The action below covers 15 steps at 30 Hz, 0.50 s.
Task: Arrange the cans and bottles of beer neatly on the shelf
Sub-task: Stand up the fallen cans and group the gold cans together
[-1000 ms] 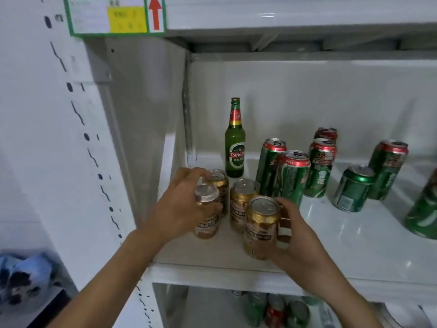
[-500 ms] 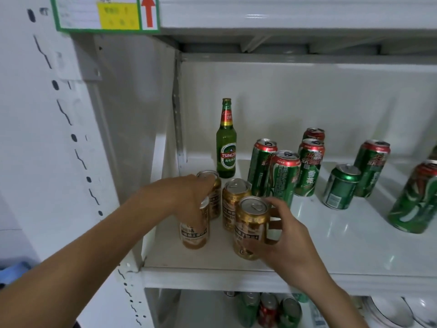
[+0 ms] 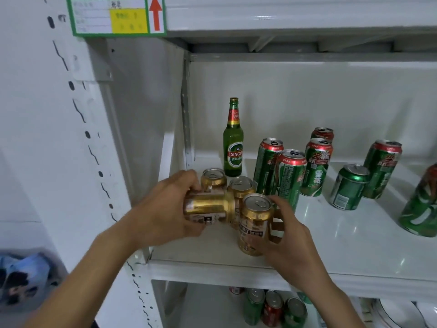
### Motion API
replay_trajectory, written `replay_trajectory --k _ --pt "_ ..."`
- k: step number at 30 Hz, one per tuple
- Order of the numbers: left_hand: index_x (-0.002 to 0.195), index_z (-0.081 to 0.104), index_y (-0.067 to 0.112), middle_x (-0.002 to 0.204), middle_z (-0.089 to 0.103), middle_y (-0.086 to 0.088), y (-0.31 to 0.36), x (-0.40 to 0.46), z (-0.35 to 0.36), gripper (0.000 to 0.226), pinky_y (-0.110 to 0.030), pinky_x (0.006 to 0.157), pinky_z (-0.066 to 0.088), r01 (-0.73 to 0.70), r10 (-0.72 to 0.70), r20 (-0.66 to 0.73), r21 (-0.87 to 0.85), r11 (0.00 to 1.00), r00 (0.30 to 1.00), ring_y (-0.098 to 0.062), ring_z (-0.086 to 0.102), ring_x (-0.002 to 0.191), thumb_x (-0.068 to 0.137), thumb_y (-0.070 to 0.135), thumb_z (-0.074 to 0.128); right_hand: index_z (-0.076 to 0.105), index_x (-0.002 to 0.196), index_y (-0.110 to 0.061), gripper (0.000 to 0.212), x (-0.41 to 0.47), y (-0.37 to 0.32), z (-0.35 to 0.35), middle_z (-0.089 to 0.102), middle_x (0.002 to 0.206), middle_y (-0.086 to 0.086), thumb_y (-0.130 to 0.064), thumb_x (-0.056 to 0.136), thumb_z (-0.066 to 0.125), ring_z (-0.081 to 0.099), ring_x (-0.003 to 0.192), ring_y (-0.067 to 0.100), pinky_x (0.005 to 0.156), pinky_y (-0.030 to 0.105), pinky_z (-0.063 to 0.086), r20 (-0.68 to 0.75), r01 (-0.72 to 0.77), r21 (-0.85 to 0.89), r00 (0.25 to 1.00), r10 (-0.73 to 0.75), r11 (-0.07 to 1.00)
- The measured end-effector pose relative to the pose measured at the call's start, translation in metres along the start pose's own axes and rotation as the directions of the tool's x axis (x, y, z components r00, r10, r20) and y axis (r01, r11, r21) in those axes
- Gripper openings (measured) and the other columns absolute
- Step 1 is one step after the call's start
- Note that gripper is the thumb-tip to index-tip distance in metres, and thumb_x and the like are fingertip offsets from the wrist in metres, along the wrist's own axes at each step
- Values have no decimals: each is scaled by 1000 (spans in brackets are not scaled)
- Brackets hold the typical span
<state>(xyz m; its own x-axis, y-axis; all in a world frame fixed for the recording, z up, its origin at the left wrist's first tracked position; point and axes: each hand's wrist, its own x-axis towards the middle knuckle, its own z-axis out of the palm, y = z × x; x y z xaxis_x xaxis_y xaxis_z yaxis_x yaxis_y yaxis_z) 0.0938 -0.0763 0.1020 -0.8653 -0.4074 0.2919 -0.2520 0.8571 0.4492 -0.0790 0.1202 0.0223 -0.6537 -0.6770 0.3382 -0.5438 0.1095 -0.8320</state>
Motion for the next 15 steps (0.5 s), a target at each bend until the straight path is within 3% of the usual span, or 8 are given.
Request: replay_trajectory --k 2,3,5,8,12,15 --pt "109 50 36 95 65 16 -8 -19 24 69 -23 63 59 43 -86 -124 -310 950 989 -4 69 85 59 19 95 43 119 -60 80 -1 0 1 66 100 -37 -23 69 93 61 95 -18 69 4 50 -24 7 -18 1000 -7 1000" --pt "117 50 41 100 64 17 -10 -25 36 76 -25 68 61 51 -109 -127 -387 921 986 -7 70 89 60 19 95 43 122 -57 81 -1 0 1 66 100 -33 -25 68 93 60 96 -18 69 4 51 -33 3 -25 999 -4 1000" --pt "131 49 51 110 59 20 -17 -33 59 85 -25 78 61 42 -111 -139 -427 903 984 -7 69 97 62 27 92 44 130 -51 83 -2 -1 2 62 106 -32 -26 69 93 57 97 -20 69 3 50 -29 -1 -27 1000 0 1000" --pt "124 56 53 116 63 16 -26 -32 81 69 -22 80 58 28 -171 -238 -507 862 956 -8 68 101 63 39 85 45 134 -46 83 -2 -4 7 61 109 -31 -27 69 93 55 99 -21 69 1 48 -14 24 -31 1000 -24 999" --pt "129 60 35 110 73 19 -35 -29 97 65 -22 86 59 85 -319 -230 -676 732 920 -10 70 106 78 6 86 43 128 -53 80 0 -5 18 64 112 -30 -27 71 92 57 101 -19 74 1 48 -8 42 -16 999 -43 999" --pt "130 63 30 112 75 15 -36 -26 93 59 -27 96 57 104 -294 -187 -654 749 937 -8 69 110 80 4 84 41 117 -61 77 3 -4 22 62 110 -34 -22 73 90 58 99 -22 75 0 47 -38 64 -17 997 -64 998"
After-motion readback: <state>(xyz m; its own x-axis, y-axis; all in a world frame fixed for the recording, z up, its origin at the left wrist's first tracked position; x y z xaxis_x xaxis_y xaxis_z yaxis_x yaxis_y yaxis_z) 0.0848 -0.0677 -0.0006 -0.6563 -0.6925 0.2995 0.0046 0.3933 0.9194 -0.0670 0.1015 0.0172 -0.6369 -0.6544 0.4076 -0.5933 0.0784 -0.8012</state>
